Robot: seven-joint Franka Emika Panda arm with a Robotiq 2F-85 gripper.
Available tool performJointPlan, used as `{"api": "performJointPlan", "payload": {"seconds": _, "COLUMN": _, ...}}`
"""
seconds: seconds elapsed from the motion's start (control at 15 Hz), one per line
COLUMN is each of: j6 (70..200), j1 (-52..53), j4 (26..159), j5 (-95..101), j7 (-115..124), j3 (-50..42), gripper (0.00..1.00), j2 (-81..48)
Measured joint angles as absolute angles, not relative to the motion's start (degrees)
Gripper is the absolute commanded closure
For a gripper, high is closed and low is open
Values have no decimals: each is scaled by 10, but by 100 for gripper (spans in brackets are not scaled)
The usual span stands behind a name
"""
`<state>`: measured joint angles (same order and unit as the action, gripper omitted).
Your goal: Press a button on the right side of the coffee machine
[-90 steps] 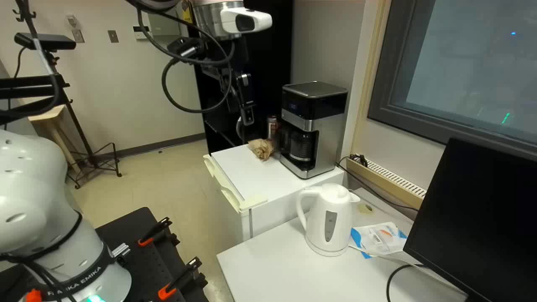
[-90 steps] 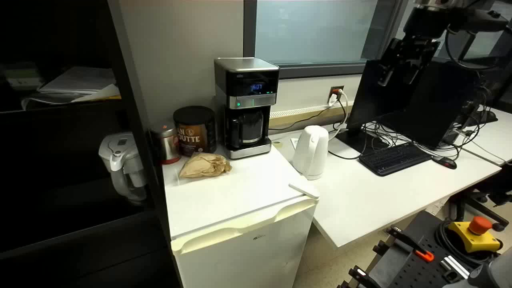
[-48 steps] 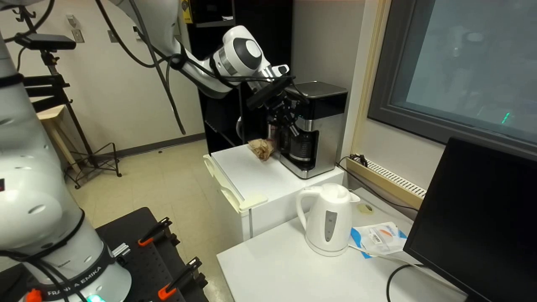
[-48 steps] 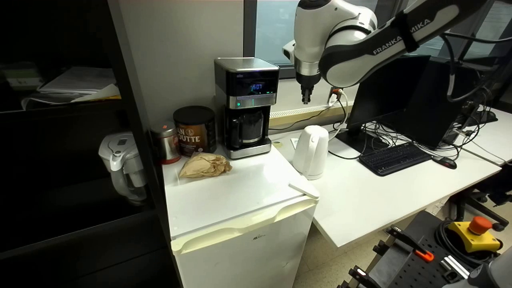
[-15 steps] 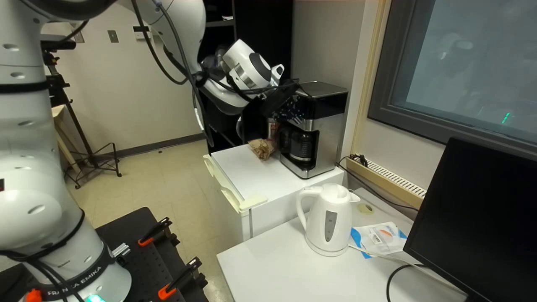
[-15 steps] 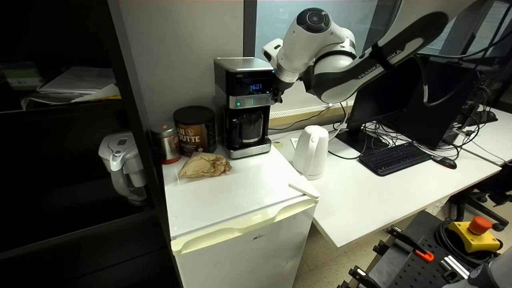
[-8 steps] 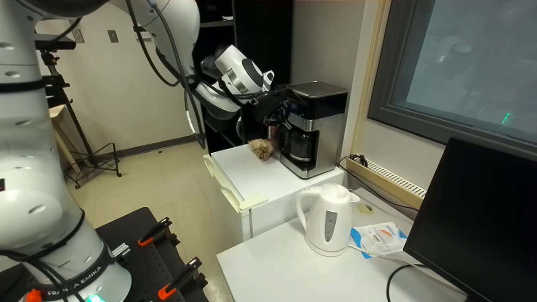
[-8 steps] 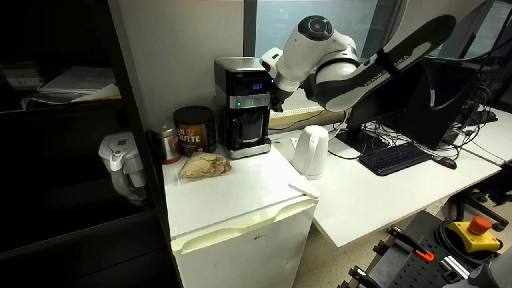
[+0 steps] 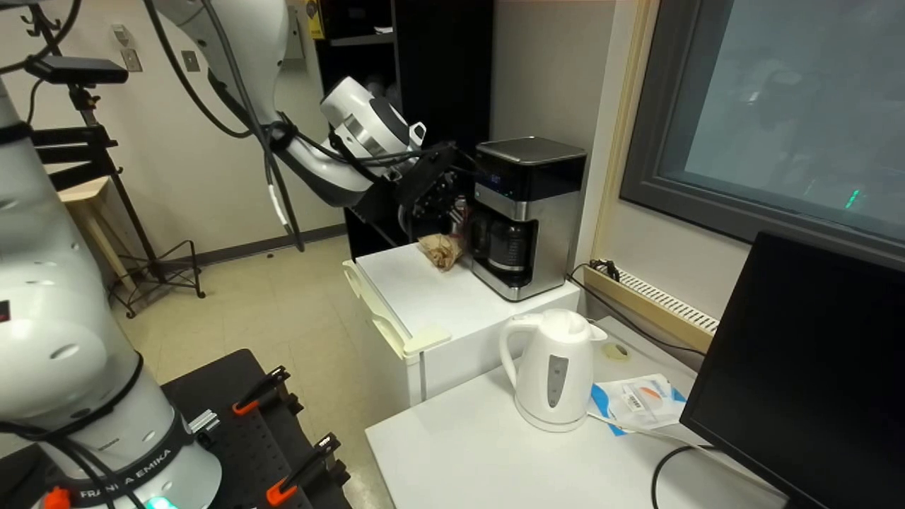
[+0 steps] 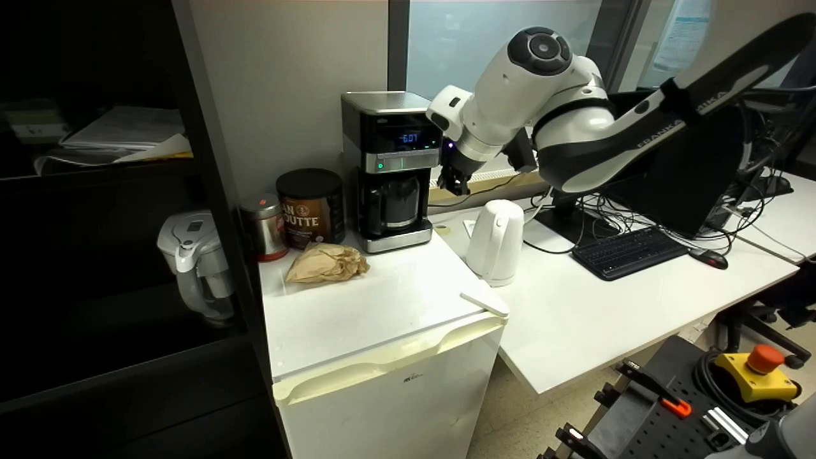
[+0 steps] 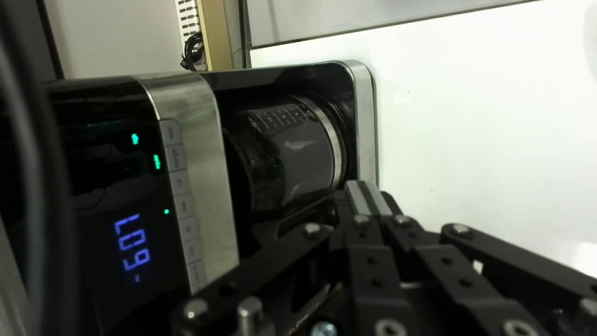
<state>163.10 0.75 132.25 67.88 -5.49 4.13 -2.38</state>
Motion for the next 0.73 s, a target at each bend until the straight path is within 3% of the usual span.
{"api": "performJointPlan", "payload": {"seconds": 0.33, "j6": 1627, "j1": 11, "j4": 1390, "j5": 684, "j7": -59, "j3": 45, "gripper": 100, "j2": 27}}
{"api": "performJointPlan", "payload": {"seconds": 0.73, "j6": 1486, "j1": 47, "j4": 1435, "j5": 408, "j7": -182, "j3": 52, "gripper": 100, "j2": 33}}
